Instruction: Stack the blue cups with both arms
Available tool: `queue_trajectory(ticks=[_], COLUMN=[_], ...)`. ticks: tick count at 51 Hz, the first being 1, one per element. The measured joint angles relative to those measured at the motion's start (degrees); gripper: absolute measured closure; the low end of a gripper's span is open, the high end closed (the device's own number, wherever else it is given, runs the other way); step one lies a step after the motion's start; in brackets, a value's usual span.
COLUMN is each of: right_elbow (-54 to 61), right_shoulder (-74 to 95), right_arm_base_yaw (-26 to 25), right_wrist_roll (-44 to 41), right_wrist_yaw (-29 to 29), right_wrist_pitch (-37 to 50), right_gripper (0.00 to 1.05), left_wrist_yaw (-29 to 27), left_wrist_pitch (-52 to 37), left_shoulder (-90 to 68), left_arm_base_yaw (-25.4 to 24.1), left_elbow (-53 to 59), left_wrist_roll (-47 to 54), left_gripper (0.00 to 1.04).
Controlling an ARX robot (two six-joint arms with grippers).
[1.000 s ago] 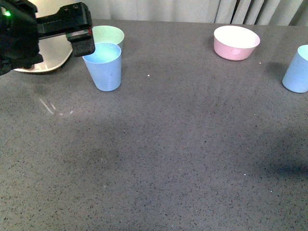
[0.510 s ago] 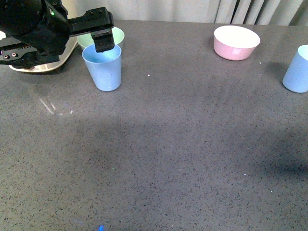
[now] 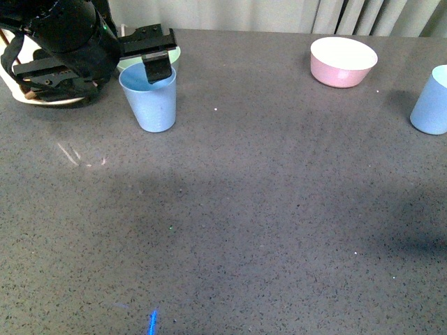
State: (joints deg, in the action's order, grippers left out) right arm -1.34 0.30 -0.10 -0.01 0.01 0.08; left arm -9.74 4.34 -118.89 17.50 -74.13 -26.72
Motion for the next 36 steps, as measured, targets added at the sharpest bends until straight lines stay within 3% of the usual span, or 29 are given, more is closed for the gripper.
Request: queue_trajectory(ticks=[12,18,28,36], right_elbow=[0.00,0.00,0.00,0.00], right_shoulder=[0.02,0.02,0.02,0.00], right_arm_base_yaw=[0.00,0.00,0.00,0.00], right_wrist_roll=[-0.02,-0.02,-0.02,-0.02], right_wrist_yaw=[0.00,0.00,0.00,0.00], right_wrist_pitch=[0.00,0.00,0.00,0.00], right_gripper=[0.09,0.09,0.09,0.09], left_wrist_yaw=[-0.79,-0.85,-0.90,-0.33], left_wrist_pitch=[1.31,2.12,2.10,2.08], left_shoulder=[-0.55,-0.55,0.07,2.64], left_arm_base_yaw=[0.42,0.81,1.90,3.78], left_elbow=[-0.70,-1.16,-0.02,3.48], left_wrist_roll=[-0.24,-0.42,-1.07,-1.73], left_gripper=[0.51,0.74,1.01,1.03])
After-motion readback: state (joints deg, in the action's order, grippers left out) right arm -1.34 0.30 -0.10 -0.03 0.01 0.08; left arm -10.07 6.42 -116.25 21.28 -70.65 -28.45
